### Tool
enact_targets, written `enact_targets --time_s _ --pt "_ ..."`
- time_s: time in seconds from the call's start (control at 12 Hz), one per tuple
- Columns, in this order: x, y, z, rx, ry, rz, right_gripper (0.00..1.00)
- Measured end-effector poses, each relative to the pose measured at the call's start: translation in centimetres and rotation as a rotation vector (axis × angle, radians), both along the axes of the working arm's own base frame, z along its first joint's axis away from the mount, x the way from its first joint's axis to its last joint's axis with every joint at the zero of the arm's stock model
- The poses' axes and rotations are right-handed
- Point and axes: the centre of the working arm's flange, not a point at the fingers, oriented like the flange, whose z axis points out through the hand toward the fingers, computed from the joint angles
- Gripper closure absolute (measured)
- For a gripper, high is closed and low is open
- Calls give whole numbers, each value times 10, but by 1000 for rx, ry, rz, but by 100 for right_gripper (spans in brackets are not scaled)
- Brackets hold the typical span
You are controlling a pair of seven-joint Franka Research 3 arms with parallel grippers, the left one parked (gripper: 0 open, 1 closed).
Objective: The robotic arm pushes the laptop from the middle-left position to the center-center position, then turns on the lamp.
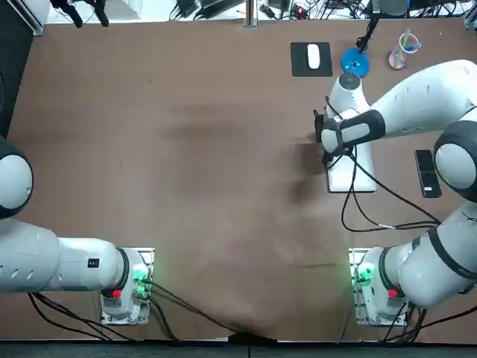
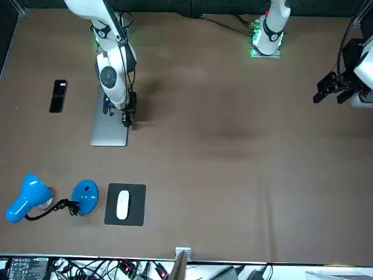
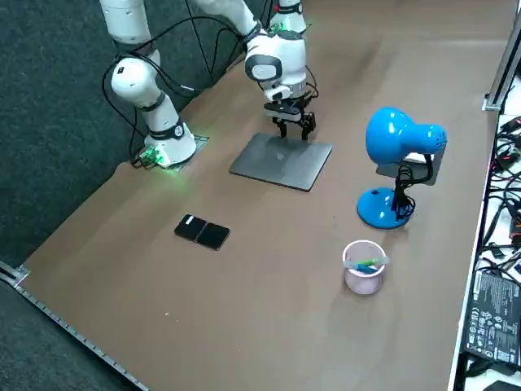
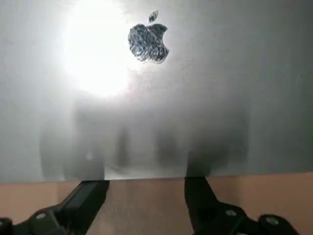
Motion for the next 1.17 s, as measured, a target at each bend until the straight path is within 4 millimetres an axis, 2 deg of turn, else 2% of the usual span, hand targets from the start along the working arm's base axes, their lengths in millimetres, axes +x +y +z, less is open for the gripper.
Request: enact_targets --time_s 0.42,0.75,0.92,1.08,1.17 --pt "4 -23 0 -2 21 10 0" --pt "11 -26 12 11 3 60 0" --pt "26 -23 27 28 -32 134 0" --pt "48 -23 45 40 -61 202 0" --pt "80 -31 65 43 -79 251 1"
